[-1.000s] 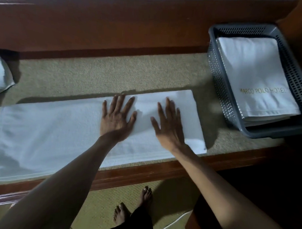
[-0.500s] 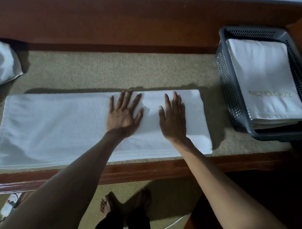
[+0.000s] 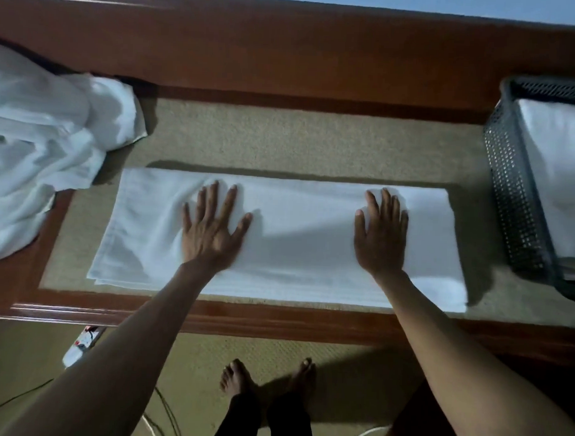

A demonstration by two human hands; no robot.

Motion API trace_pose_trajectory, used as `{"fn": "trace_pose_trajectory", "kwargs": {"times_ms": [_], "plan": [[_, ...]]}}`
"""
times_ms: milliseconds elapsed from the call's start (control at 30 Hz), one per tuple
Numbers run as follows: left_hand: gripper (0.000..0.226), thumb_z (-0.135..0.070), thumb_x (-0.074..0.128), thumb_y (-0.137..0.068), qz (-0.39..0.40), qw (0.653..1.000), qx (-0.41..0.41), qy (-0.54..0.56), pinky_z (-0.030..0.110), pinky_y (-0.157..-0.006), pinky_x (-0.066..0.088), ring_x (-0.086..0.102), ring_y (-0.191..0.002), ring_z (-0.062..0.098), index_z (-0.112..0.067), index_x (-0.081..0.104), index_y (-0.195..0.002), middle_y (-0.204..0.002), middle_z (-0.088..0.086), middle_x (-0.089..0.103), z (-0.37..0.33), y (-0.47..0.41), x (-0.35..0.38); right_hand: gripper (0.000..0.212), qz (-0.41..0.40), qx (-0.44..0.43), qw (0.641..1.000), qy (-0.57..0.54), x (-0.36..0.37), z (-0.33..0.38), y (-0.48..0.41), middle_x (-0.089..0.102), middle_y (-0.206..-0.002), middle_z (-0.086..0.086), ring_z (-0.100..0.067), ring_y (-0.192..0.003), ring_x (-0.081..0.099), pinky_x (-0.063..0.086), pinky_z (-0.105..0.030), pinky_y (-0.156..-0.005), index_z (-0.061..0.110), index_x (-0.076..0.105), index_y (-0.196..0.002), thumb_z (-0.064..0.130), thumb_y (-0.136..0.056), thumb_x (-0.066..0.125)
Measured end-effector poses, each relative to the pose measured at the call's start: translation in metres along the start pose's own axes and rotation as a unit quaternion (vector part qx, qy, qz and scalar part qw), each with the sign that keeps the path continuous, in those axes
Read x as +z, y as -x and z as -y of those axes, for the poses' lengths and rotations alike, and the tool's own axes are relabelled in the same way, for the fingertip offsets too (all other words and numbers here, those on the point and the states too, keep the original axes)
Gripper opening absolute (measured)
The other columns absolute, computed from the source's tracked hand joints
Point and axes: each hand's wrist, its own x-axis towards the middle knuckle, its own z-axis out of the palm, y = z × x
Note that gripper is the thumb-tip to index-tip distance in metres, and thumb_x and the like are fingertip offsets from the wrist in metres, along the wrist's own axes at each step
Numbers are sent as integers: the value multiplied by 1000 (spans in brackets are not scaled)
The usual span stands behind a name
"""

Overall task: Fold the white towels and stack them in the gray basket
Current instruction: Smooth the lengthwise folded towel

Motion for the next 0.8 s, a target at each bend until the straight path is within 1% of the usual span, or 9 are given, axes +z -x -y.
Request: {"fn": "trace_pose_trajectory", "kwargs": {"times_ms": [100, 200, 233, 333, 367, 467, 567, 667, 800], "plan": [[68, -75, 10, -100, -9, 1000, -5, 5, 56, -126, -4, -11, -158, 19, -50, -8, -159, -172, -5, -9, 31, 7, -7, 55, -7, 12, 1000, 7, 2, 5, 0, 28, -164, -12, -31, -154, 19, 14, -54, -124, 17, 35, -155, 41, -108, 21], [65, -71, 11, -103, -29, 1000, -3, -1, 55, -126, -3, -11, -158, 19, -47, -10, -160, -172, -4, -10, 27, 9, -1, 62, 4, 77, 997, -21, 11, 29, -1, 19, -166, -20, -35, -155, 13, 10, -56, -125, 11, 28, -158, 44, -106, 24], [65, -70, 12, -104, -37, 999, -5, 0, 55, -127, -3, -11, -158, 20, -46, -9, -160, -172, -3, -9, 26, 9, -1, 64, 5, 70, 997, -35, 15, 44, 0, 16, -167, -21, -36, -155, 12, 10, -56, -125, 10, 27, -159, 45, -106, 25], [65, -68, 13, -104, -36, 999, -3, 2, 54, -127, -4, -12, -158, 20, -45, -9, -161, -172, -2, -11, 29, 9, 0, 61, -11, -36, 997, -60, 35, 102, 7, 18, -166, -22, -37, -155, 13, 9, -54, -125, 12, 32, -158, 43, -106, 33], [65, -68, 13, -104, -31, 1000, -2, 1, 54, -126, -4, -13, -158, 20, -45, -10, -161, -172, -2, -12, 30, 9, 1, 60, -12, -54, 996, -67, 43, 122, 10, 18, -166, -21, -37, -155, 14, 9, -53, -125, 13, 33, -158, 43, -106, 35], [66, -68, 15, -105, -17, 1000, 16, 4, 54, -126, -3, -14, -158, 19, -45, -12, -160, -172, -3, -14, 36, 6, 1, 58, -35, -36, 997, -56, 58, 161, 17, 24, -165, -19, -38, -154, 19, 12, -56, -124, 16, 37, -157, 43, -106, 40], [66, -67, 18, -105, -21, 998, 51, -1, 51, -127, 1, -10, -158, 17, -45, -7, -161, -172, -5, -9, 60, 9, -4, 58, -59, -23, 997, -33, 63, 164, 19, 26, -165, -16, -36, -154, 19, 14, -56, -124, 18, 38, -157, 44, -106, 41], [66, -69, 18, -104, -32, 999, 16, 1, 51, -128, 3, -8, -159, 16, -45, -6, -161, -173, -7, -5, 108, 21, -17, 58, -55, -26, 998, -29, 63, 164, 20, 24, -166, -13, -35, -155, 17, 13, -55, -124, 19, 36, -158, 46, -106, 40], [69, -73, 19, -102, -8, 998, -50, 23, 52, -128, 2, -7, -159, 19, -49, -10, -159, -172, -10, -9, 158, 44, -33, 57, -55, -20, 998, -24, 62, 166, 20, 26, -166, -13, -34, -155, 17, 13, -55, -125, 20, 36, -157, 45, -106, 38]]}}
